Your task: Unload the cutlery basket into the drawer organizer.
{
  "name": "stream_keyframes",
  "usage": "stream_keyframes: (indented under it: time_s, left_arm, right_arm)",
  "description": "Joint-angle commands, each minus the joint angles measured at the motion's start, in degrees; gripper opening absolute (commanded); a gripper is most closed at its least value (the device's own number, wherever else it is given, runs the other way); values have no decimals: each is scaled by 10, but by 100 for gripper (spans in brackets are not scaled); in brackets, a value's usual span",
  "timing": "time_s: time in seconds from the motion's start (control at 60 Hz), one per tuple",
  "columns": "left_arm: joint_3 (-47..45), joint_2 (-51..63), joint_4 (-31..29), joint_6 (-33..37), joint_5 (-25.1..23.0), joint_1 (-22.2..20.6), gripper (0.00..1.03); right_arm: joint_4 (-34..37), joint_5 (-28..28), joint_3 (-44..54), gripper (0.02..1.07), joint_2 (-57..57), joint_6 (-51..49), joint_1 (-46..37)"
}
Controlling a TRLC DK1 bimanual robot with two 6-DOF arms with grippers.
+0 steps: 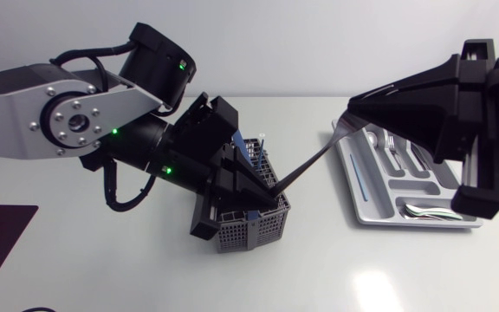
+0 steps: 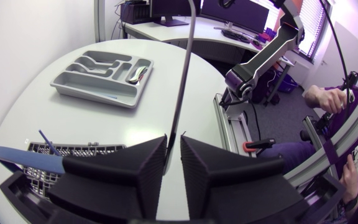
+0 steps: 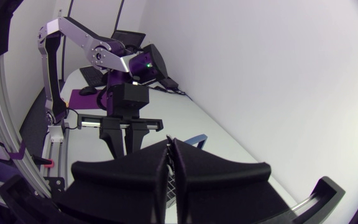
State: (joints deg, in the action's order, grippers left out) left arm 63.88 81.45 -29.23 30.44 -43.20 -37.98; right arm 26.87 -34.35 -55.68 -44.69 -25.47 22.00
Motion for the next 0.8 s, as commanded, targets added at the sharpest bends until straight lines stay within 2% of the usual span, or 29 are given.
stream_keyframes:
  time_s: [0.0,0.05,0.283,0.433,0.567,0.617,0.733,0.75,0.783]
  left_arm:
    - [20,14,-19,21,-19,-7,7]
    - [21,15,-25,31,-20,-10,3]
    - [26,12,-26,32,0,-11,3]
    - [21,-4,-23,18,33,-13,3]
    - [17,-22,-4,-19,78,-22,3]
    - [16,-24,6,-30,95,-25,3]
    - [16,-28,44,-68,131,-25,3]
    - [14,-29,65,-85,156,-28,3]
    - [12,-31,91,-107,165,-28,3]
  right_arm:
    - [-8,2,-17,8,-4,10,-5]
    - [-9,2,-17,8,-4,10,-6]
    - [-24,2,-7,9,-3,17,-20]
    - [-51,2,4,35,1,39,-42]
    - [-79,4,9,72,3,66,-68]
    - [-90,5,12,81,4,81,-78]
    - [-118,9,18,87,5,126,-105]
    - [-123,12,20,87,5,141,-111]
    - [-128,16,22,87,6,158,-117]
